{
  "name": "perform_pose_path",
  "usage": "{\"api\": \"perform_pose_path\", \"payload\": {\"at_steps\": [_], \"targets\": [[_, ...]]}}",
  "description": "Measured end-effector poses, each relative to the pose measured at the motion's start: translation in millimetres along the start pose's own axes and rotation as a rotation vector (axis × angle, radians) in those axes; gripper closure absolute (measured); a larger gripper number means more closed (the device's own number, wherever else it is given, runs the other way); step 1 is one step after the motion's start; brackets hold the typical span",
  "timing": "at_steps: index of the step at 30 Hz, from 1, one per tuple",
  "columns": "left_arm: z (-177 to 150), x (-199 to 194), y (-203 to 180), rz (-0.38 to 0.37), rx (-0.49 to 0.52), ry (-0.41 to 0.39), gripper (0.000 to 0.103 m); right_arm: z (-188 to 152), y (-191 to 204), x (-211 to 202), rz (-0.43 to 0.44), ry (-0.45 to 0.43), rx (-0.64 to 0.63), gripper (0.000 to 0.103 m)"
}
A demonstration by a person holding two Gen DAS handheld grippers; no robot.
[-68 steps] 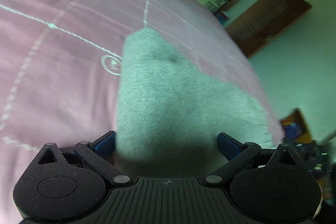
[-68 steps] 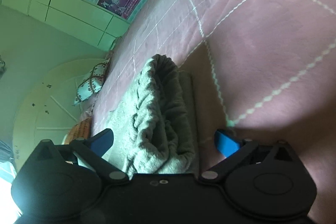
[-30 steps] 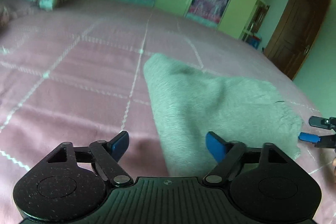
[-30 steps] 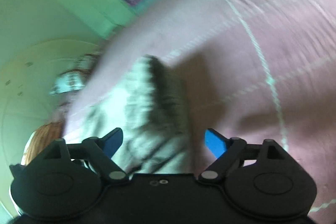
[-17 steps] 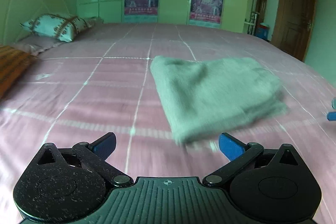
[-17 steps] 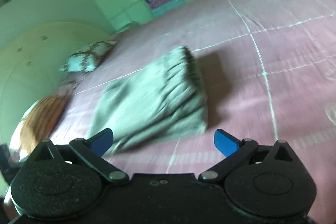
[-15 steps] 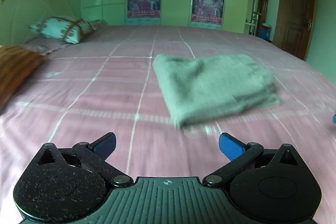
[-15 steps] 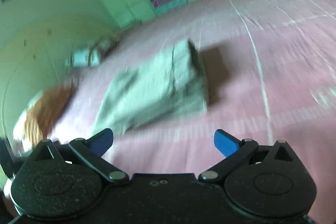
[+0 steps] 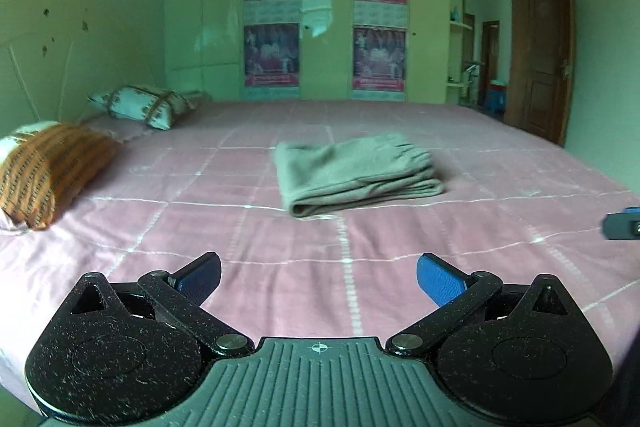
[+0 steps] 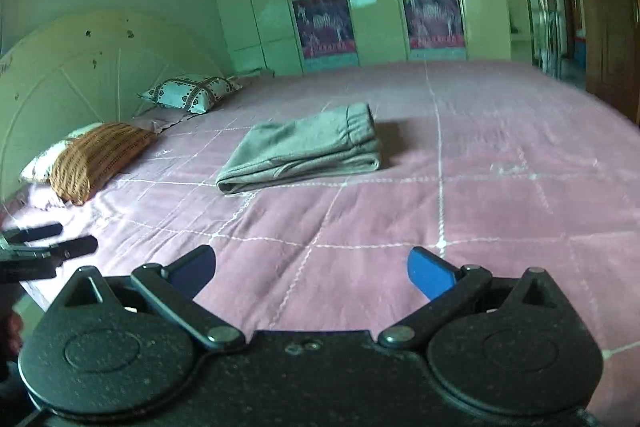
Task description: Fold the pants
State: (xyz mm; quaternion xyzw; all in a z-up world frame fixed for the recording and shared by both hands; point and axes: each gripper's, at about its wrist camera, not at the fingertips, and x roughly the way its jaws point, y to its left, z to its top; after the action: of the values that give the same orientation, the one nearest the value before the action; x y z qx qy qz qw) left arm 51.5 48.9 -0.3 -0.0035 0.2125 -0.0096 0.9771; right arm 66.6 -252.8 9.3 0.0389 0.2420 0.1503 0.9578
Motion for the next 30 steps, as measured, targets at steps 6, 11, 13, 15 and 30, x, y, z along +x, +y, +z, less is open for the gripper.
{"api": "perform_pose_path", "payload": {"at_steps": [6,11,13,15,30], "targets": [[14.6,-30.6,-30.2,0.039,0.081,-0.088,0.0,9.1,22.2,-28.2,-0.017,-0.104,-0.019,0.006],[23.7,-52.7,-46.6,0.024,0.074,-0.129,0.0,7.5,29.1,-44.3,-0.047,-0.131,-0.068,0.006],[22.9,-61.0,-49.0,0.011,0.054,-0.133,0.0,10.3,27.0,-52.8,-0.044,-0.153,-0.049,0.006],[24.4,-68.4,-48.1,-0.004,0.018,-0.137,0.0,12.7,28.2,-58.0,-0.036,-0.164,-0.045,0.006],[25.5,-67.9,-33.7,-0.023,-0.056,-0.165,0.0,12.9,37.8,-58.3,-0.068,-0.193,-0.058,0.006]]}}
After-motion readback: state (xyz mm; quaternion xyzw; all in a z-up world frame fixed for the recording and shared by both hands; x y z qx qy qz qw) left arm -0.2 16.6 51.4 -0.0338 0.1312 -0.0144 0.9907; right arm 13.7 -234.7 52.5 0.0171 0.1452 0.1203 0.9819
